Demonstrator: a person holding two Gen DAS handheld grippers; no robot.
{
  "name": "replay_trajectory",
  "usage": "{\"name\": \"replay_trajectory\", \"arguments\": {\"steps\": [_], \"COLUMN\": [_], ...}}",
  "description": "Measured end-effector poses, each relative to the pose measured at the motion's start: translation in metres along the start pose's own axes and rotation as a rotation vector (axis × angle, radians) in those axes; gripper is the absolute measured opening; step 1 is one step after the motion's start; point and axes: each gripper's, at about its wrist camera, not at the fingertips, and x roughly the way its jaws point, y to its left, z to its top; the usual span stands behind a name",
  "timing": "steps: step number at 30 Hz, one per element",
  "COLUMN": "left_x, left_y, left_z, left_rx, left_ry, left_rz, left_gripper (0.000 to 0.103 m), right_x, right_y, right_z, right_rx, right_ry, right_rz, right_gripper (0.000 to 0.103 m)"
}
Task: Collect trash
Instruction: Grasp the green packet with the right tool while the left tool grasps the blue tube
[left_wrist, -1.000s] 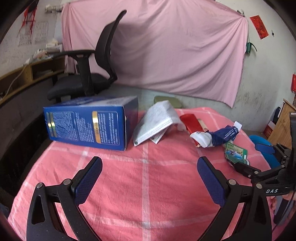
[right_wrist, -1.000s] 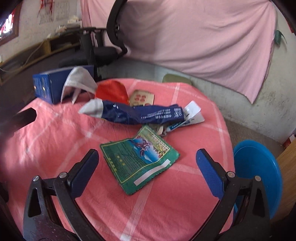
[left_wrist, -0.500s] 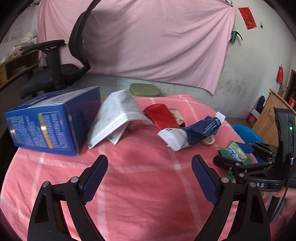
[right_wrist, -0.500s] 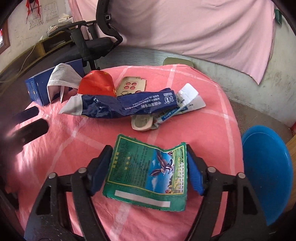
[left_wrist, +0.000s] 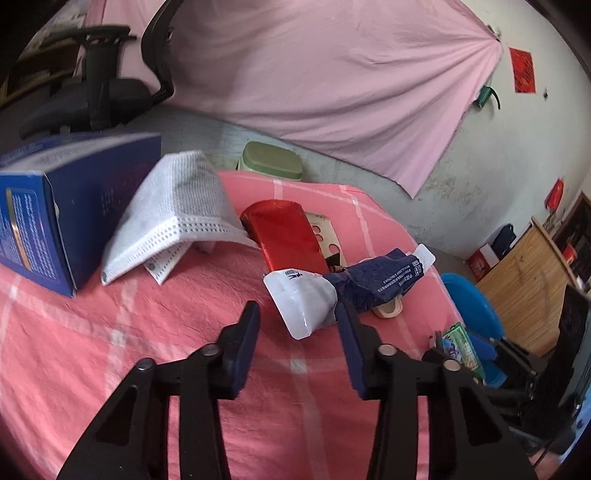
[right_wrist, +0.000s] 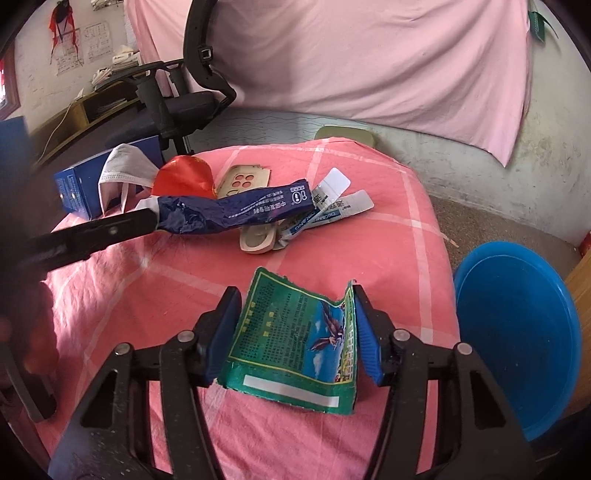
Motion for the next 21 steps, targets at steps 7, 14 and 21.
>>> {"name": "replay_trajectory", "arguments": {"steps": [7,14,21], "left_x": [-0.004,-0.014,-0.031], "left_y": [0.007,0.005,-0.009], "left_z": [0.002,-0.008,-0.027], "left_rx": [-0.044,-0.031,0.023], "left_ry": [0.007,-0.018,-0.034], "left_rz": [-0.009,-0.003,-0.005], "left_gripper": [0.017,0.011,0.006], "right_x": [-0.002,-0.005,-0.01], "right_y": [-0.001,0.004,0.0], "right_z": [-0.005,-0.009,-0.013], "right_rx": [0.004,-0.009,0.003], "right_ry": [0.016,0.026,0.028], "right_rz": [0.015,0.002,0.004], "right_gripper": [0.083,0.088,0.097]}}
